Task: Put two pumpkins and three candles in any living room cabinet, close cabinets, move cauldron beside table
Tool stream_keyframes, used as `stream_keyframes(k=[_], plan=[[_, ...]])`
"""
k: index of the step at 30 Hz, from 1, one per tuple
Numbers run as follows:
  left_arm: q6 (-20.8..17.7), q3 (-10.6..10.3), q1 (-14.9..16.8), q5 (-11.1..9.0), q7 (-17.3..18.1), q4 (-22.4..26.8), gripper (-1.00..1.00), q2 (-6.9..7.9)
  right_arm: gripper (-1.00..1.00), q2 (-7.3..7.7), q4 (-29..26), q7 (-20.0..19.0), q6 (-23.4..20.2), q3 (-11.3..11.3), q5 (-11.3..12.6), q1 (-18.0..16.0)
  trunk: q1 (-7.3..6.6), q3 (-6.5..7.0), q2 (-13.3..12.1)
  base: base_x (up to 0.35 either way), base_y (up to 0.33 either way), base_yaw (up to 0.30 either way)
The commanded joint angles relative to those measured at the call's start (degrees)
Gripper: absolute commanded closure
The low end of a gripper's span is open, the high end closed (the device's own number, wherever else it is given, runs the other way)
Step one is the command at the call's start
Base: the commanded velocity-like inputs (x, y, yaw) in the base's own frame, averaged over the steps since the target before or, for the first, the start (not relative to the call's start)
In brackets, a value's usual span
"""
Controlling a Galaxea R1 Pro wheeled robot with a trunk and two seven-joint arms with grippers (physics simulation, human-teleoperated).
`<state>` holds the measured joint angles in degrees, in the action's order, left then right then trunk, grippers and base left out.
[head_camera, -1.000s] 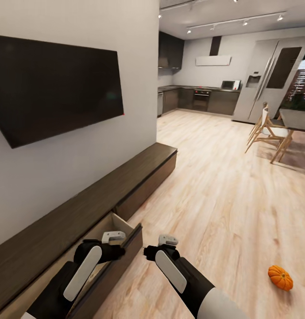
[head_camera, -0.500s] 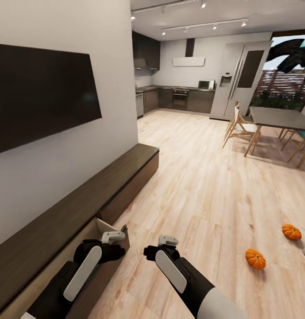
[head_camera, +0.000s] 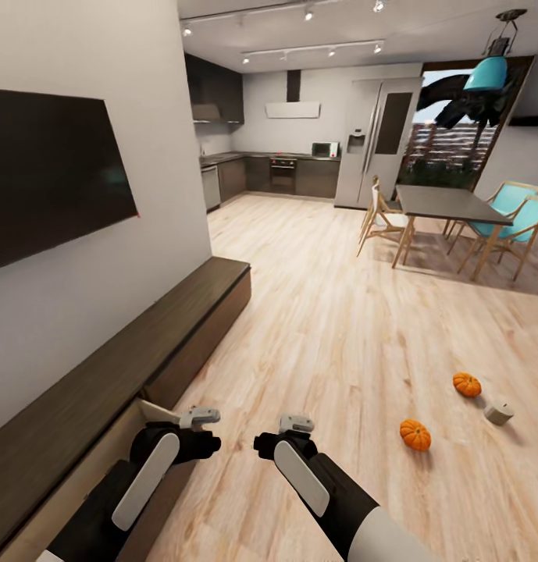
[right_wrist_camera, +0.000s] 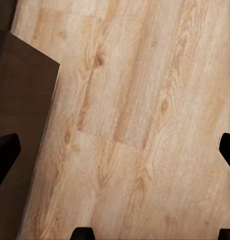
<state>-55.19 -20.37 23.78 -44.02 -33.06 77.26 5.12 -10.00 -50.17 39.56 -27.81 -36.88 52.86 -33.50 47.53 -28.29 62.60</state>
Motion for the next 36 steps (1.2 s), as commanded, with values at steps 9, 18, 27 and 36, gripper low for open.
stream_keyframes(k=[9,18,27,36], plan=[[-0.09,-0.11,0.04,-0.59,-0.6,0.08,-1.0,0.06,-1.0,0.0,-0.11,0.59,-0.22,-0.21,0.25,-0.07,-1.98,1.55,-3.58,0.0,0.0,-0.15],[-0.07,-0.11,0.04,-0.63,-0.6,0.08,-1.0,0.06,-1.0,0.0,-0.11,0.47,-0.19,-0.16,0.28,-0.07,-3.96,3.27,-7.19,0.0,0.0,-0.018],[-0.07,-0.11,0.04,-0.62,-0.6,0.08,-1.0,0.06,-1.0,0.0,-0.11,0.42,-0.19,-0.13,0.32,-0.07,-5.49,5.13,-10.0,0.0,0.0,-0.19],[-0.09,-0.12,0.04,-0.81,-0.6,0.08,-1.0,0.06,-1.0,0.0,-0.11,0.39,-0.14,-0.12,0.32,-0.07,-5.49,5.77,-10.0,0.0,0.0,-0.219]])
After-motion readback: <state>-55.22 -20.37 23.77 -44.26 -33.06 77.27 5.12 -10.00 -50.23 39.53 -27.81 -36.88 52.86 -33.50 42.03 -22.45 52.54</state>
